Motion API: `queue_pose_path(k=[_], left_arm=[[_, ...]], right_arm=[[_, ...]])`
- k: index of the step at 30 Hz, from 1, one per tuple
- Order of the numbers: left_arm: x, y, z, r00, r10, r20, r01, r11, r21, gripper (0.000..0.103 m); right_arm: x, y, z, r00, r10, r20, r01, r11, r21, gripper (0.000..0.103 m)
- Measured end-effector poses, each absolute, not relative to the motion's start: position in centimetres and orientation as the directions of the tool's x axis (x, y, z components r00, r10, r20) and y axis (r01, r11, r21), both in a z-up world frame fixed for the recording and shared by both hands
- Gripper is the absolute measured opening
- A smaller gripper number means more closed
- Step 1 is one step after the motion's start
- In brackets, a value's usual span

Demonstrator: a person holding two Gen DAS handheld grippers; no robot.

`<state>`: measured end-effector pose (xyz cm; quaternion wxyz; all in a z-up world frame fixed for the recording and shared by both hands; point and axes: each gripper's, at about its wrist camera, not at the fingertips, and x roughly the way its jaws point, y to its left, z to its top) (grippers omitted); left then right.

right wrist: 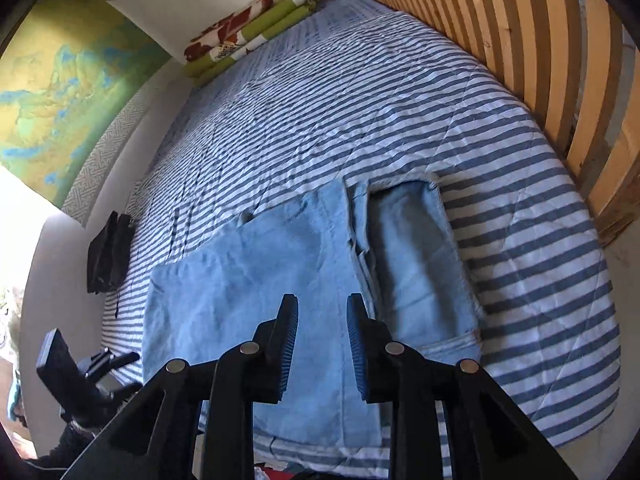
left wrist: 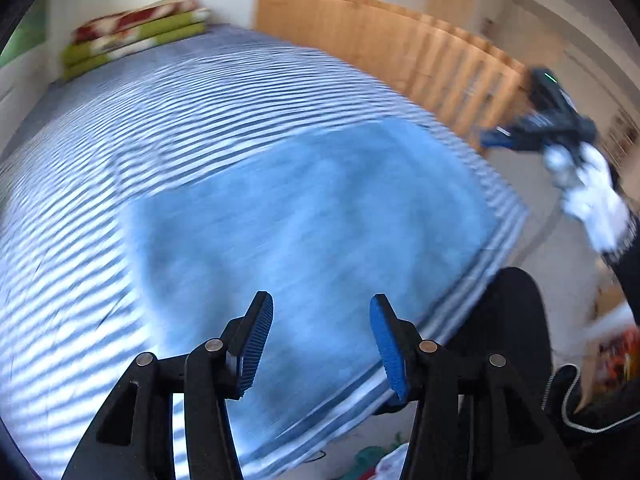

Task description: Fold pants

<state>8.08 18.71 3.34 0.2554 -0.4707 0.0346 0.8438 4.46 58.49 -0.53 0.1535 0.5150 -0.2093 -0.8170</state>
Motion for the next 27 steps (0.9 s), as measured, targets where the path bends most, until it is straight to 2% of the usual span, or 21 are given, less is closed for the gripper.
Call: queue_pose_path(k=[3, 5, 12, 17, 21, 24, 27], left_arm=[[7.6, 13.7, 1.0, -0.452, 0.315, -0.834, -0.296, -0.935, -0.193, 0.055], [7.9, 11.5, -1.1, -0.431, 0.302, -0.850, -0.218, -0.949, -0.227, 0.055], [8.4, 10.6, -5.8, -0.404, 0.227, -0.886, -0.120, -0.974, -0.194, 0.057], [10.2, 8.4, -4.7, -0.435, 0.291, -0.852, -0.108, -0.956, -0.272, 0.058], [10.8, 6.8, -3.5, -0.460, 0.301, -0.835, -0.121, -0.953, -0.277, 0.056], [9.7, 6.4, -3.4, -0.470, 0.294, -0.832, -0.124, -0.955, -0.268, 0.056], [7.9, 6.5, -3.3, -0.468, 0.334, -0.818, -0.140, -0.942, -0.305, 0.056]], right_arm=[[5.1, 54.4, -1.3, -0.395, -0.493, -0.775, 0.081, -0.859, 0.505, 0.024], [4.4, 50.5, -1.6, -0.368, -0.512, -0.776, 0.146, -0.856, 0.496, 0.024], [0.7, 33.9, -3.1, -0.228, -0.564, -0.793, 0.360, -0.806, 0.470, 0.024], [-1.6, 24.1, -6.3, -0.148, -0.514, -0.845, 0.428, -0.803, 0.414, 0.024], [-3.5, 19.8, -6.7, -0.137, -0.551, -0.823, 0.472, -0.767, 0.435, 0.024], [-5.7, 17.3, -10.0, -0.097, -0.431, -0.897, 0.442, -0.826, 0.349, 0.023], [-6.7, 18.3, -9.2, -0.067, -0.499, -0.864, 0.416, -0.801, 0.431, 0.023]])
